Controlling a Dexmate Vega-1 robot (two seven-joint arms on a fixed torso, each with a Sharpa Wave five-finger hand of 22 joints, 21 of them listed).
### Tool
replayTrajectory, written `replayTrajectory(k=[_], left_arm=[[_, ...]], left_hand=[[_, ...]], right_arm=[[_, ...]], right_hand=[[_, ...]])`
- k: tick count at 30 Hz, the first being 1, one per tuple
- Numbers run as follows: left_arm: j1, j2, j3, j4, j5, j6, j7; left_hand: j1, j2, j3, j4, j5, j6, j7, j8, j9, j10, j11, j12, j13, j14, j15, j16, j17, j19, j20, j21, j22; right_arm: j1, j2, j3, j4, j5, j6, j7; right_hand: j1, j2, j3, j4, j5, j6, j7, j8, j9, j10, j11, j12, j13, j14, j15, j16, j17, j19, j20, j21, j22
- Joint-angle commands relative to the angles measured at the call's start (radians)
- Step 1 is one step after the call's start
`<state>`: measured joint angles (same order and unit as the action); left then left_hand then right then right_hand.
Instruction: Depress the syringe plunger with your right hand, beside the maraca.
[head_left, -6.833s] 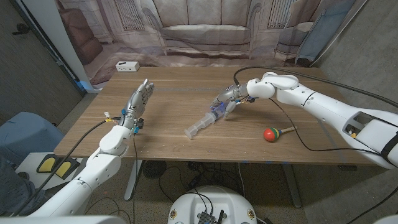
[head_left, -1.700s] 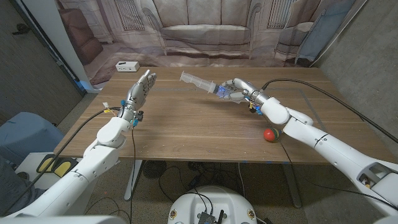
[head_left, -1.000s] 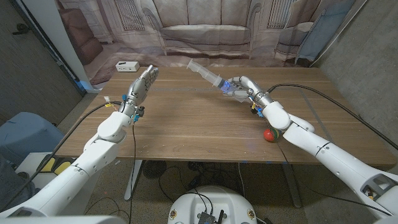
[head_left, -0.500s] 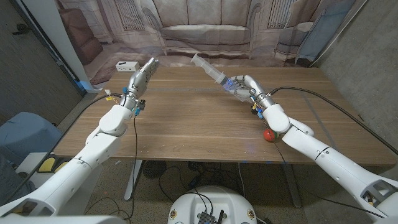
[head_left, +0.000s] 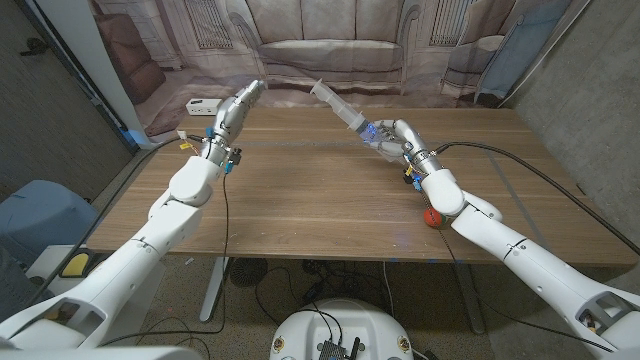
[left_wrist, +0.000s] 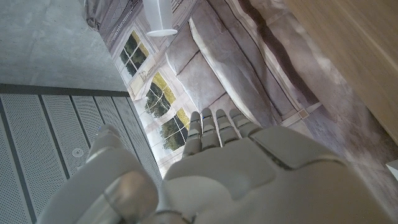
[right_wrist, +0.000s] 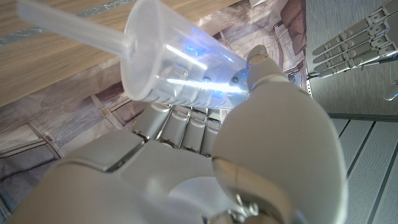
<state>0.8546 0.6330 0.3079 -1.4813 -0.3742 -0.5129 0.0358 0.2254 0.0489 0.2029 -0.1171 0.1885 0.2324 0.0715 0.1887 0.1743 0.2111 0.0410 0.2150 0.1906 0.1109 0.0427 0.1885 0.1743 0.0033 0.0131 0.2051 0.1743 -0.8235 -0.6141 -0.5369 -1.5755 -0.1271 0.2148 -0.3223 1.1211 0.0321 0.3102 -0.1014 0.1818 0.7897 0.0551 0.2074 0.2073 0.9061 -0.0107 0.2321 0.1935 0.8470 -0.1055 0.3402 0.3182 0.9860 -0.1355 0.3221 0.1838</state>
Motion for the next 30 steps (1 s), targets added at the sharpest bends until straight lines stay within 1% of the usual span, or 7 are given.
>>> replayTrajectory(k=[1,8,9,11,15,28,30], left_arm=[[-0.073,-0.023,0.037,0.053,0.023,-0.029,-0.041],[-0.11,-0.032,0.059,0.079,0.019,-0.029,-0.075],[-0.115,-0.034,0.062,0.084,0.019,-0.032,-0.079],[-0.125,-0.039,0.067,0.094,0.02,-0.037,-0.087],[-0.144,-0.047,0.081,0.112,0.017,-0.048,-0.11],[-0.187,-0.068,0.124,0.147,0.003,-0.058,-0.183],[-0.192,-0.072,0.128,0.152,0.001,-0.059,-0.19]], left_hand=[[0.006,0.0,0.004,-0.004,-0.001,0.006,0.001,0.003,0.004,0.008,0.002,0.008,0.003,0.008,0.002,0.005,0.003,0.003,0.009,-0.002,0.003],[0.006,0.0,0.004,-0.004,-0.002,0.006,0.001,0.003,0.004,0.007,0.003,0.007,0.003,0.009,0.003,0.004,0.003,0.0,0.016,-0.003,0.003],[0.007,0.0,0.004,-0.004,-0.002,0.009,0.003,0.003,0.004,0.01,0.008,0.007,0.003,0.009,0.005,0.003,0.003,0.006,0.003,-0.002,0.003],[0.007,-0.001,0.003,-0.004,-0.002,0.013,0.004,0.004,0.004,0.013,0.006,0.008,0.003,0.015,0.009,0.005,0.003,0.015,-0.011,0.001,0.003],[0.007,-0.001,0.003,-0.005,-0.002,0.016,0.009,0.005,0.004,0.014,0.01,0.007,0.003,0.016,0.01,0.004,0.003,0.018,-0.015,0.001,0.003],[0.008,-0.001,0.002,-0.005,-0.002,0.014,0.005,0.002,0.004,0.013,0.007,0.005,0.003,0.015,0.005,0.002,0.003,0.01,0.005,-0.004,0.003],[0.008,-0.002,0.002,-0.005,-0.002,0.015,0.006,0.002,0.004,0.014,0.01,0.005,0.003,0.015,0.006,0.001,0.003,0.014,-0.006,-0.003,0.003]], right_arm=[[0.003,0.0,-0.001,-0.014,0.0,-0.004,0.005],[0.009,0.001,-0.005,-0.018,0.006,-0.015,0.02],[0.009,0.002,-0.005,-0.017,0.006,-0.013,0.02],[0.011,0.002,-0.008,-0.021,0.0,-0.019,0.02],[0.013,0.002,-0.01,-0.025,-0.002,-0.026,0.023],[0.014,0.009,-0.012,-0.026,0.018,-0.032,0.032],[0.013,0.007,-0.012,-0.028,0.017,-0.033,0.033]], right_hand=[[-0.021,0.157,0.108,0.101,0.004,0.115,-0.103,0.007,0.004,0.011,-0.001,-0.001,0.002,0.009,-0.047,-0.001,0.007,0.009,0.002,0.007,0.004],[-0.023,0.155,0.108,0.101,0.003,0.116,-0.105,0.007,0.005,0.015,0.001,-0.003,0.003,0.011,-0.047,-0.001,0.012,0.009,0.002,0.009,0.004],[-0.024,0.155,0.107,0.102,0.003,0.117,-0.106,0.007,0.005,0.014,0.0,-0.004,0.003,0.009,-0.046,-0.002,0.012,0.009,0.002,0.009,0.004],[-0.025,0.156,0.107,0.103,0.003,0.115,-0.107,0.006,0.006,0.012,-0.004,-0.006,0.003,0.01,-0.045,-0.002,0.013,0.008,0.003,0.009,0.004],[-0.025,0.155,0.109,0.103,0.003,0.116,-0.106,0.006,0.006,0.015,-0.003,-0.006,0.003,0.008,-0.046,-0.004,0.014,0.007,0.003,0.01,0.004],[-0.021,0.156,0.111,0.099,0.003,0.119,-0.101,0.007,0.008,0.015,0.002,-0.01,0.004,0.008,-0.043,-0.003,0.023,0.002,0.005,0.011,0.004],[-0.021,0.156,0.111,0.099,0.002,0.119,-0.101,0.007,0.008,0.014,0.002,-0.011,0.005,0.008,-0.043,-0.004,0.024,0.001,0.005,0.011,0.004]])
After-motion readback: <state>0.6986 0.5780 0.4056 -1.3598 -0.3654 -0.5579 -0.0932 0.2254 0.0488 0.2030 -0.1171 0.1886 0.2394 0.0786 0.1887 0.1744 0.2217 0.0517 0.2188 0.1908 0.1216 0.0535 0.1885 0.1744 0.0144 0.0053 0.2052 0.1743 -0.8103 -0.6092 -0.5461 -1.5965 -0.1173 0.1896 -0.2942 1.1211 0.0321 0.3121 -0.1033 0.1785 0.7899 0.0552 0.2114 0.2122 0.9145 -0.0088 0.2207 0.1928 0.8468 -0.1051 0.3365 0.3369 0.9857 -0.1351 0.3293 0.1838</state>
